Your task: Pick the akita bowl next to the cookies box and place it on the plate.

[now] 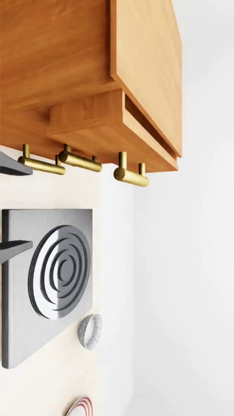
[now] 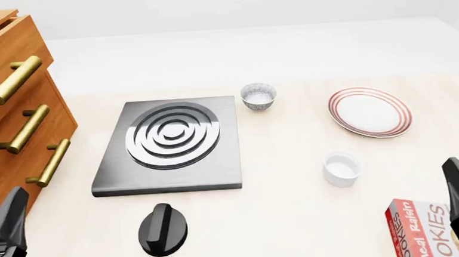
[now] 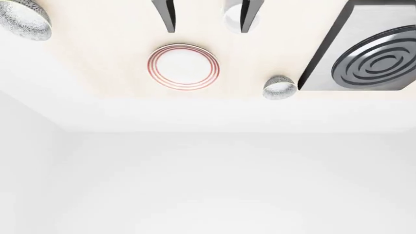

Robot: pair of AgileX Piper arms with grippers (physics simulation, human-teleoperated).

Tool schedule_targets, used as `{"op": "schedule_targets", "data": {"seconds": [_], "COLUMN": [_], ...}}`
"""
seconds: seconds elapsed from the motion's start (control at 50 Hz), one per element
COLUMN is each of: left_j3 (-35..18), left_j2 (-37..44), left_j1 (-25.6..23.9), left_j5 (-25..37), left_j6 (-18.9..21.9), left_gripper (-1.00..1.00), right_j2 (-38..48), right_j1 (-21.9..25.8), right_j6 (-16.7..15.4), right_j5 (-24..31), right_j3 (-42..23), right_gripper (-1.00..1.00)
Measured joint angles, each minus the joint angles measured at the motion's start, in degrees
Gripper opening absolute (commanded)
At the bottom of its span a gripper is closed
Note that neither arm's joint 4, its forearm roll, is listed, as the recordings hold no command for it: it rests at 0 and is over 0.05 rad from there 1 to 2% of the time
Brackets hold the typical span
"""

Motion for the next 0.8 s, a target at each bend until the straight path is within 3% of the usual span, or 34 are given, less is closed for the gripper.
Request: {"op": "schedule_targets", "data": {"seconds": [0.18, 0.48, 0.64, 0.8], "left_j3": [-0.1, -0.1, -0.1, -0.1], "left_j2": [0.2, 0.3, 0.3, 0.3], "left_j1": [0.0, 0.0, 0.0, 0.0], "left_j5": [0.0, -0.1, -0.2, -0.1], "left_j6": [0.0, 0.0, 0.0, 0.0], "left_gripper": [1.0, 1.0, 1.0, 1.0], "right_j2": [0.4, 11.4, 18.7, 25.6], "right_j1": [-1.6, -4.5, -9.3, -16.2], "right_j6": [-1.5, -5.1, -8.2, -10.4], "right_j5": [6.8, 22.1, 28.8, 32.7], "right_j3": [-7.5, -31.0, -43.0, -50.9], "right_gripper": [1.0, 1.0, 1.0, 1.0]}}
